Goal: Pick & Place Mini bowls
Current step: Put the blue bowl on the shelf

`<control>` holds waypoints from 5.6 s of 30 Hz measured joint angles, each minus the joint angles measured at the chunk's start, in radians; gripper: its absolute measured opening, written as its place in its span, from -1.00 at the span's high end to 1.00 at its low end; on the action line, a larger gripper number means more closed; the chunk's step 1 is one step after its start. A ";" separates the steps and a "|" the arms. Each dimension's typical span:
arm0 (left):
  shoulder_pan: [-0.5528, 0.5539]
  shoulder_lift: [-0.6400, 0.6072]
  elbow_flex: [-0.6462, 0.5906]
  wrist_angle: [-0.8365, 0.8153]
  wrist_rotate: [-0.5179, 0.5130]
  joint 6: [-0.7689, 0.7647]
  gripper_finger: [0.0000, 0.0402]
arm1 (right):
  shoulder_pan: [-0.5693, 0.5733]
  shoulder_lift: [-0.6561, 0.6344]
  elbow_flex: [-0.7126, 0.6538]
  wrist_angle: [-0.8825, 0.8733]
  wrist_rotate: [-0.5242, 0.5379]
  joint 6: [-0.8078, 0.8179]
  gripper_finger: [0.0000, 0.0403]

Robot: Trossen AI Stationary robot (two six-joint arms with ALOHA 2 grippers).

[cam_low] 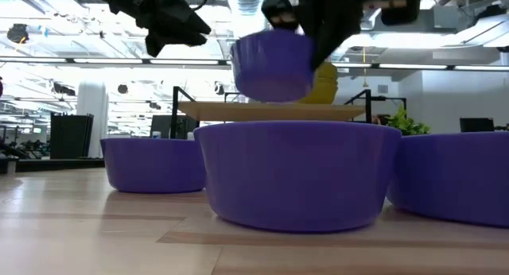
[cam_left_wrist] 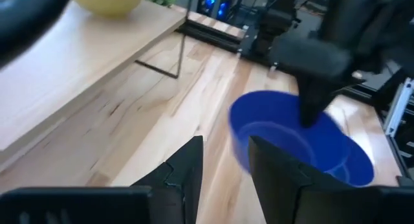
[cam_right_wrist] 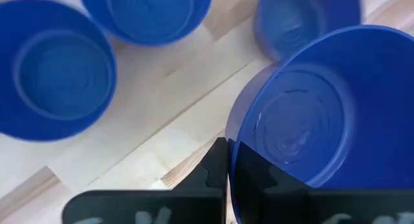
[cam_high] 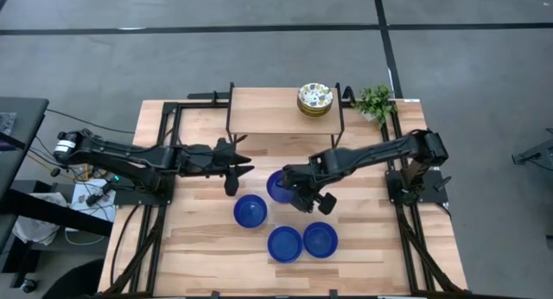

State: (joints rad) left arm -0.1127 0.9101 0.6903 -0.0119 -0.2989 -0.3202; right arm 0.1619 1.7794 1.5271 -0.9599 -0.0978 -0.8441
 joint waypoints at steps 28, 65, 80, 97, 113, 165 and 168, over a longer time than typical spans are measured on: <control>0.003 -0.289 -0.253 0.203 0.120 0.121 0.40 | -0.077 0.000 0.328 -0.049 0.196 0.080 1.00; 0.003 -0.374 -0.327 0.283 0.203 0.124 0.40 | -0.281 0.025 0.490 0.031 0.233 0.047 1.00; 0.003 -0.373 -0.327 0.294 0.203 0.103 0.40 | -0.314 0.277 0.765 -0.201 0.224 0.094 1.00; 0.003 -0.372 -0.326 0.294 0.203 0.103 0.40 | -0.352 0.322 0.822 -0.288 0.175 0.139 1.00; 0.003 -0.372 -0.326 0.317 0.203 0.102 0.40 | -0.325 0.322 0.822 -0.268 0.176 0.164 1.00; 0.002 -0.149 -0.136 0.341 0.154 0.530 0.40 | -0.067 0.322 0.829 -0.453 0.093 0.585 1.00; 0.003 -0.122 -0.109 0.278 0.142 0.554 0.40 | -0.056 0.322 0.829 -0.484 0.094 0.594 1.00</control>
State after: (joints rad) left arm -0.1101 0.7884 0.5816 0.2656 -0.1569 0.2334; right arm 0.1064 2.1014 2.3562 -1.4439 -0.0035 -0.2500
